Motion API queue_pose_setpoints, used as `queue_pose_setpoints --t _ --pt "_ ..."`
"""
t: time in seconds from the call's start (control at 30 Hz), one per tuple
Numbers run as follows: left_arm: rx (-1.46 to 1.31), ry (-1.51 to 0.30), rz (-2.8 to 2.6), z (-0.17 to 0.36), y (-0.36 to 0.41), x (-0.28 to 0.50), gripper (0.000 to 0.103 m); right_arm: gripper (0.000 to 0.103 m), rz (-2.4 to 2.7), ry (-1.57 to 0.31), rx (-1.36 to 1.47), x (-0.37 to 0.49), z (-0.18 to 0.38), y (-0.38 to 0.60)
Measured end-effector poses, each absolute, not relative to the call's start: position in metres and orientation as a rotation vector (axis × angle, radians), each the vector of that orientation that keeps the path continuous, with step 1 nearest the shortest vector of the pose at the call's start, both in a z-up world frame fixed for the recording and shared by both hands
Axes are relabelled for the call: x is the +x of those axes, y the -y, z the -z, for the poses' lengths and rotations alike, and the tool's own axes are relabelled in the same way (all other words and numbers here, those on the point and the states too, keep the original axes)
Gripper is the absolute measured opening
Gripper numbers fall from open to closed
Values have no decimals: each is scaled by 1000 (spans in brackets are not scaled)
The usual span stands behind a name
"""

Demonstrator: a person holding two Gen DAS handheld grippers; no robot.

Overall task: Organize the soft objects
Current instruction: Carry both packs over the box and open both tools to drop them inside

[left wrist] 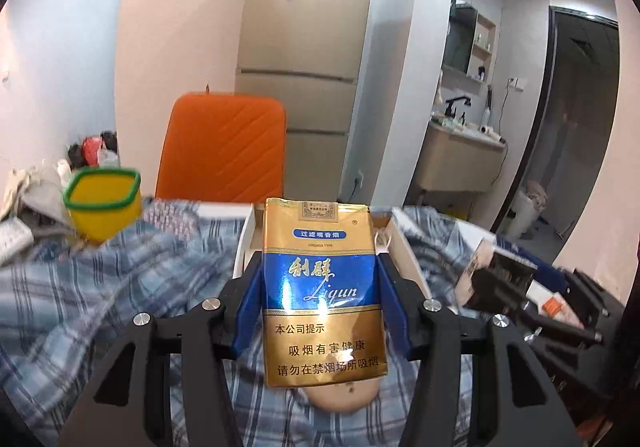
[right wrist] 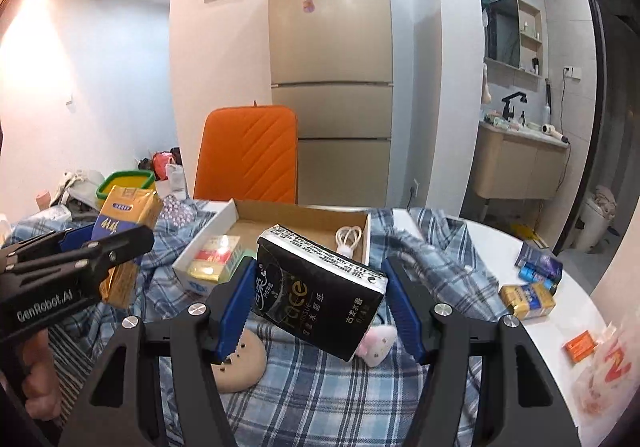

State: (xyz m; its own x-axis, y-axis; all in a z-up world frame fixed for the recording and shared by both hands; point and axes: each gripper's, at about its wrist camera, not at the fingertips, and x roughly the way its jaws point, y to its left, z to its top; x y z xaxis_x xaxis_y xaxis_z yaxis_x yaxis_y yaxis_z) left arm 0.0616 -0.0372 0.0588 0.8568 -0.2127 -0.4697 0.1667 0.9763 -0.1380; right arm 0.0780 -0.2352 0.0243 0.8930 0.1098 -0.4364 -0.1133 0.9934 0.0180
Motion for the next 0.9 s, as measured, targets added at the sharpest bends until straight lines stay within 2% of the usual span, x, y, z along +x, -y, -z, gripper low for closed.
queue_pose_setpoints --t 0.57,0.9 --pt "-72 -362 189 -144 46 90 53 65 -34 -266 -36 95 -123 243" --pt "-53 -351 166 -152 45 124 53 65 -30 -216 -8 128 -153 234"
